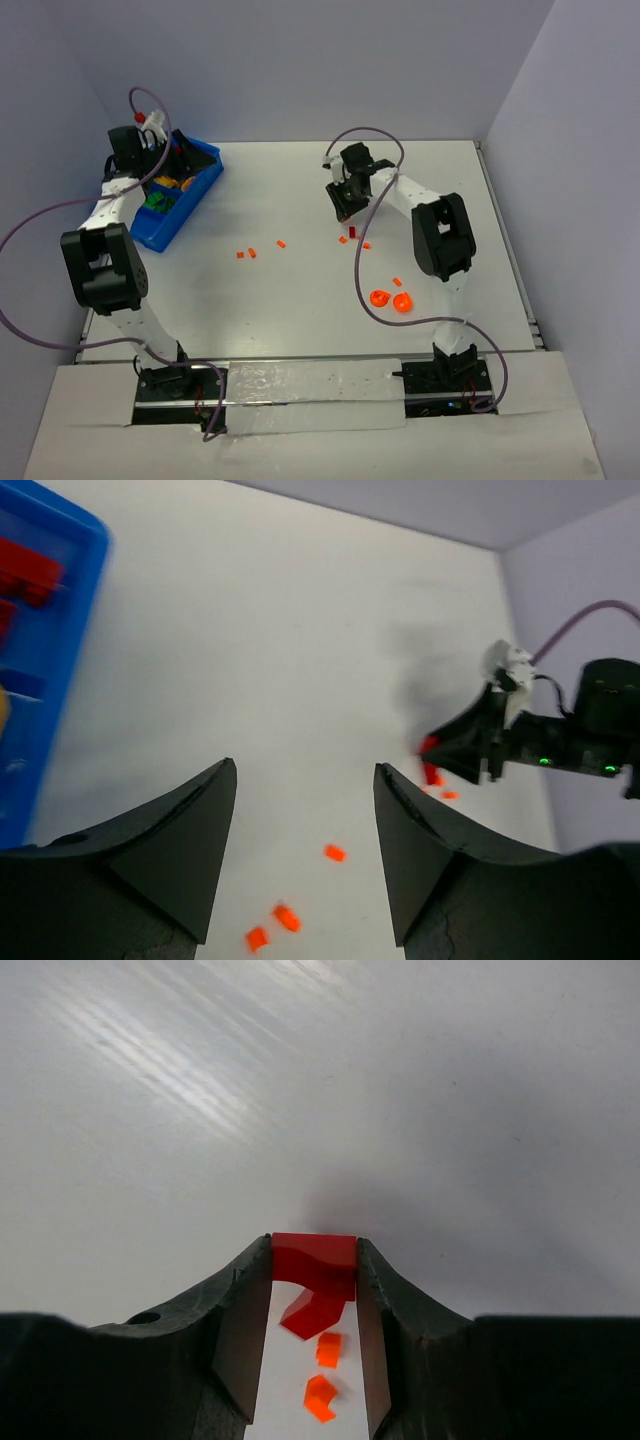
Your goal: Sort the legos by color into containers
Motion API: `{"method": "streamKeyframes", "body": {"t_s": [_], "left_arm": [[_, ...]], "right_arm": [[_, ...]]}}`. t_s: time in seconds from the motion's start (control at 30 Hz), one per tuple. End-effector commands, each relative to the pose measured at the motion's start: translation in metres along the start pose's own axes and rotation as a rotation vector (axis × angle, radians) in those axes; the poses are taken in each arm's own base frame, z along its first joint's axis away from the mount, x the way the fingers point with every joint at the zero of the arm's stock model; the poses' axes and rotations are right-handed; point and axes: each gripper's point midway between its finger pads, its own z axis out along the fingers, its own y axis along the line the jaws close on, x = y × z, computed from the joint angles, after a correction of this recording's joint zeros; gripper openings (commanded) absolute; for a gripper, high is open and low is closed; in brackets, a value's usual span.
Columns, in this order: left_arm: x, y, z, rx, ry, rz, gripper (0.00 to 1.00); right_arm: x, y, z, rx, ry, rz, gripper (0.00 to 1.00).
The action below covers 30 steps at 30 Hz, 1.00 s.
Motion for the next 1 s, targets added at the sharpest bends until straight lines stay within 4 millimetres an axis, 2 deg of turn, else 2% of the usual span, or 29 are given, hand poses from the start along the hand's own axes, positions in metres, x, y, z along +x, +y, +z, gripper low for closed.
{"method": "streamKeyframes", "body": {"t_s": [0.0,0.03,0.17,0.27,0.33,0.43,0.47,0.53,0.6,0.77,0.97], "left_arm": [[0.008,-0.066,-0.023,0.285,-0.01,-0.089,0.66],[0.02,-0.078,-0.026,0.338,0.005,-0.124,0.68],[0.049,-0.101,-0.027,0.404,0.069,-0.222,0.7],[0.067,-0.116,-0.024,0.448,0.132,-0.305,0.69],[0.067,-0.128,-0.024,0.502,0.135,-0.341,0.69],[0.071,-0.139,-0.025,0.558,0.162,-0.503,0.72],[0.071,-0.143,-0.026,0.609,0.135,-0.483,0.74],[0.07,-0.151,-0.028,0.655,0.131,-0.551,0.8],[0.077,-0.164,-0.023,0.681,0.162,-0.596,0.82],[0.086,-0.193,-0.018,0.715,0.201,-0.616,0.82],[0.101,-0.199,-0.01,0.697,0.27,-0.71,0.75]], "right_arm": [[-0.072,0.027,-0.074,-0.087,-0.291,-0.024,0.39],[-0.086,0.037,-0.094,-0.129,-0.357,-0.027,0.39],[-0.117,0.067,-0.141,-0.245,-0.496,-0.045,0.39],[-0.129,0.098,-0.171,-0.352,-0.567,-0.079,0.39],[-0.133,0.117,-0.187,-0.417,-0.606,-0.097,0.39],[-0.137,0.133,-0.202,-0.482,-0.662,-0.075,0.4],[-0.137,0.139,-0.206,-0.506,-0.679,-0.075,0.4],[-0.144,0.147,-0.216,-0.536,-0.741,-0.065,0.39],[-0.143,0.154,-0.219,-0.558,-0.766,-0.058,0.39],[-0.146,0.17,-0.222,-0.607,-0.789,-0.05,0.39],[-0.151,0.188,-0.222,-0.626,-0.804,-0.074,0.39]]}}
